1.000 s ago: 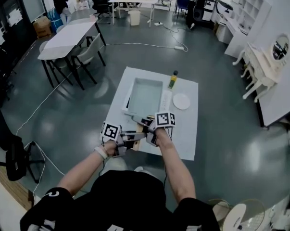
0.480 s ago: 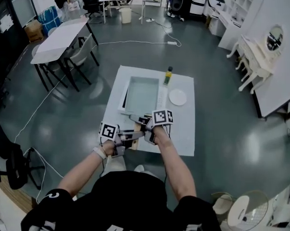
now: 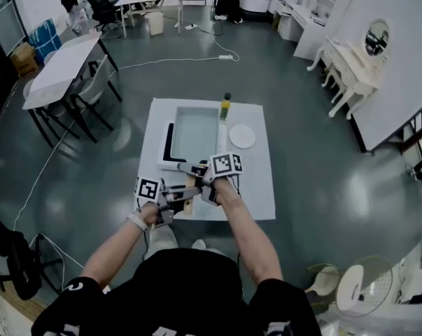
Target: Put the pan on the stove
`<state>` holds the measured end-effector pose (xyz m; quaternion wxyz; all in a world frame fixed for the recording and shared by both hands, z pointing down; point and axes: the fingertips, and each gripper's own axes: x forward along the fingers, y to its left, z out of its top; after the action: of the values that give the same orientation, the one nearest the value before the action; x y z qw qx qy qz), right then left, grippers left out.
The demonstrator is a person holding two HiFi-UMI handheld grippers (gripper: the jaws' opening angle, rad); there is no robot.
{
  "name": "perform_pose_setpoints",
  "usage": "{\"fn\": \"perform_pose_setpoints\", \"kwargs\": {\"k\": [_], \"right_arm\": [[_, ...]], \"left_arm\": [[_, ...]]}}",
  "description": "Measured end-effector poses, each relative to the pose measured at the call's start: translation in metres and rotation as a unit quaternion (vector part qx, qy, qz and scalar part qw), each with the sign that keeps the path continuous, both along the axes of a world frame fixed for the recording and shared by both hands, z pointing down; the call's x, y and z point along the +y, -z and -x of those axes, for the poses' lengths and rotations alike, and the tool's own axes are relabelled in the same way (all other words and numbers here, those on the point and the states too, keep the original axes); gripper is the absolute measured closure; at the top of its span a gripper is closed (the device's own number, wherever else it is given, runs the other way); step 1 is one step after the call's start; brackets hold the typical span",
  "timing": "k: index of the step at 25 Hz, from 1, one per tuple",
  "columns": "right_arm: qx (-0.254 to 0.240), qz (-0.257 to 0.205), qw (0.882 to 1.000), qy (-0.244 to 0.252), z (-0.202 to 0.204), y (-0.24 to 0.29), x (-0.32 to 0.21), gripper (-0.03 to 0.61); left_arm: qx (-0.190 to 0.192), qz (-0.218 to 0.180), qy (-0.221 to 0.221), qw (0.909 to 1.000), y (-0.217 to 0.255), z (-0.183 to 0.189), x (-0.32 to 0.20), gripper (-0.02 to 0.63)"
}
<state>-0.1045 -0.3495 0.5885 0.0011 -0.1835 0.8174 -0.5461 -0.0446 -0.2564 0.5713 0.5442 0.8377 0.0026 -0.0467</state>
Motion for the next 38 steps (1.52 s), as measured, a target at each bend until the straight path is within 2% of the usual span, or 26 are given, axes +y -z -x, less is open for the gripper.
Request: {"fn": "perform_pose_setpoints", "kwargs": {"k": [14, 25, 38], "right_arm": [[0.002, 0.001, 0.999, -0.034, -0.018, 0.003, -0.021, 0.414], [-0.007, 0.002, 0.999, -0.034, -0.020, 0.005, -0.028, 0.414], [-0.006, 0.012, 1.000, -0.028, -0.007, -0.008, -0.031, 0.414]], "left_arm": [[0.003, -0.001, -0.033, 0.9994, 0.002, -0.012, -0.018, 0.494], [0.002, -0.003, -0.037, 0.9993, 0.003, -0.015, -0.025, 0.494], [-0.006, 0.015, -0.029, 0.9994, -0.010, -0.002, -0.029, 0.494]]}}
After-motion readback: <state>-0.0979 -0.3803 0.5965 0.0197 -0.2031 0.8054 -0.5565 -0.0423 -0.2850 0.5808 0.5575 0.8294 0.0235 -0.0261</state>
